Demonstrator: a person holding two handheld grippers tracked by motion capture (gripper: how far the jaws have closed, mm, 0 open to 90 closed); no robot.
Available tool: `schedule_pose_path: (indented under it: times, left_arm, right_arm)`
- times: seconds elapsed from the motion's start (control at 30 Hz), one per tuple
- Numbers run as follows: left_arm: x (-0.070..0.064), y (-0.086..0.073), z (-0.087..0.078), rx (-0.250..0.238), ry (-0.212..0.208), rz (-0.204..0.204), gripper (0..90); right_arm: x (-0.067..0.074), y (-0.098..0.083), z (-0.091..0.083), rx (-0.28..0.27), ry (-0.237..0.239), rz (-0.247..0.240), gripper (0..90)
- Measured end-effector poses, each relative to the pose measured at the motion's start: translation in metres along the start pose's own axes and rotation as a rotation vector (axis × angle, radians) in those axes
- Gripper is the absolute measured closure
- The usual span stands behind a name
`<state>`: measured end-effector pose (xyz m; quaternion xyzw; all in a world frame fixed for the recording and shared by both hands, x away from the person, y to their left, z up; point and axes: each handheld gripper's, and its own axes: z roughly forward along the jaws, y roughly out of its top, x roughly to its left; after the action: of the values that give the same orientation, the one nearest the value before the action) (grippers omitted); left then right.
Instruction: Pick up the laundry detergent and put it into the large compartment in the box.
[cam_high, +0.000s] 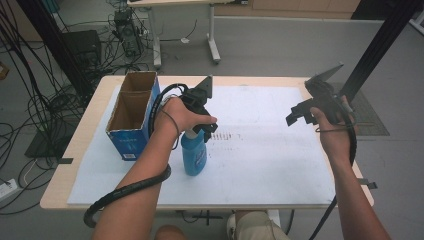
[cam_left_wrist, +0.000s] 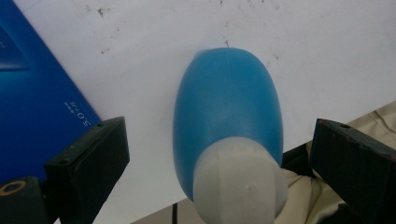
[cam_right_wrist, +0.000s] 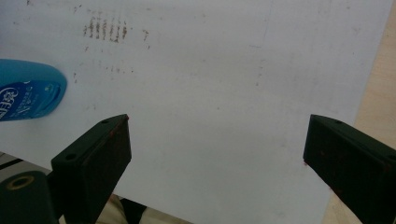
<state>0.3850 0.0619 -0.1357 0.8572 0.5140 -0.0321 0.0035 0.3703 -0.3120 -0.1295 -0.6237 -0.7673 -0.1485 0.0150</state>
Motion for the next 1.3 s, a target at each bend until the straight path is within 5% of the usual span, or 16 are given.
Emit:
schedule_pose_path:
  times: [0.6, 1.3]
  left_arm:
    - [-0.005, 0.002, 0.024, 0.022, -0.001, 0.021, 5.5]
    - [-0.008, 0.000, 0.026, 0.022, 0.006, 0.028, 5.5]
  right_arm:
    - [0.000, 0.000, 0.003, 0.002, 0.001, 0.001, 7.6]
    - [0.002, 0.000, 0.003, 0.002, 0.002, -0.001, 7.6]
